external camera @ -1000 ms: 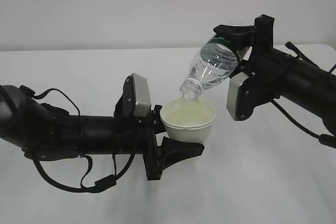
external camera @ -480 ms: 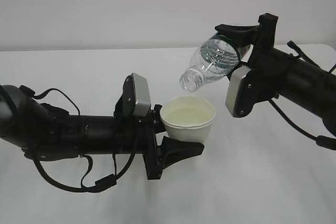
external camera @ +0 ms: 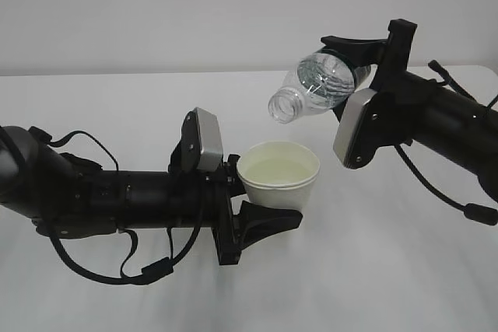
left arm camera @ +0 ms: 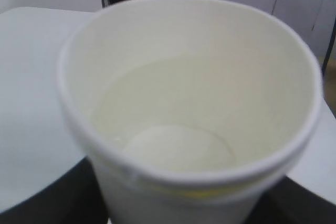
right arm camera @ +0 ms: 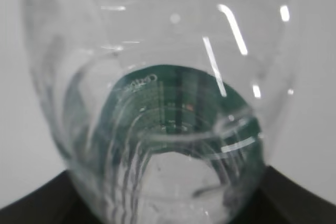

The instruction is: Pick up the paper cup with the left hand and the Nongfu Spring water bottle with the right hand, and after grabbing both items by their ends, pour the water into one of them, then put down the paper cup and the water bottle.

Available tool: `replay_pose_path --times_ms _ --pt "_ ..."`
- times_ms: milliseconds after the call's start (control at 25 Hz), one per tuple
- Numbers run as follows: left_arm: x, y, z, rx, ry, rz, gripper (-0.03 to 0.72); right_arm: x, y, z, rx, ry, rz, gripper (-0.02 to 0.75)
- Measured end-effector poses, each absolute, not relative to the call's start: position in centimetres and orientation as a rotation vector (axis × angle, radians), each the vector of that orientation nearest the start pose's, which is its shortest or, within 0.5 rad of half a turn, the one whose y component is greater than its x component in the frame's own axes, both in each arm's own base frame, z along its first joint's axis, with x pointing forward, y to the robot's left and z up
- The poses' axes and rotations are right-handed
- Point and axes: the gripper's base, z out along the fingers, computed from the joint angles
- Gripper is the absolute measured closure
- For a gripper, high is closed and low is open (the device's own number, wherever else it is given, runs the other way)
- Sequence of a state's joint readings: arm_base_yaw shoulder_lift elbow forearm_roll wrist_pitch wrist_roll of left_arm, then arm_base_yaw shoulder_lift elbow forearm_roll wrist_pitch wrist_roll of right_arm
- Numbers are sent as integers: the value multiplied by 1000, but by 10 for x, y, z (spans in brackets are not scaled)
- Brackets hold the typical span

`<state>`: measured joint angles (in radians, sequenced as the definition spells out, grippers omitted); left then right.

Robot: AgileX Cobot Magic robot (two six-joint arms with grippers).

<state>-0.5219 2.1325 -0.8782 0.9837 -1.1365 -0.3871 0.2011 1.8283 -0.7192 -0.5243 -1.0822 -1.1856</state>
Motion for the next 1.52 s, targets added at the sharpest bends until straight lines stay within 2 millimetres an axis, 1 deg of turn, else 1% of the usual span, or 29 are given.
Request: replay_pose_path --times_ms 640,960,1520 --pt "277 -238 102 1172 1472 -1028 238 328 105 184 -1261 956 -473 290" --pt "277 -238 102 1172 1472 -1028 238 330 101 186 -1135 1073 -387 290" --pt "277 -238 102 1172 1472 -1028 238 333 96 187 -947 1214 -246 290"
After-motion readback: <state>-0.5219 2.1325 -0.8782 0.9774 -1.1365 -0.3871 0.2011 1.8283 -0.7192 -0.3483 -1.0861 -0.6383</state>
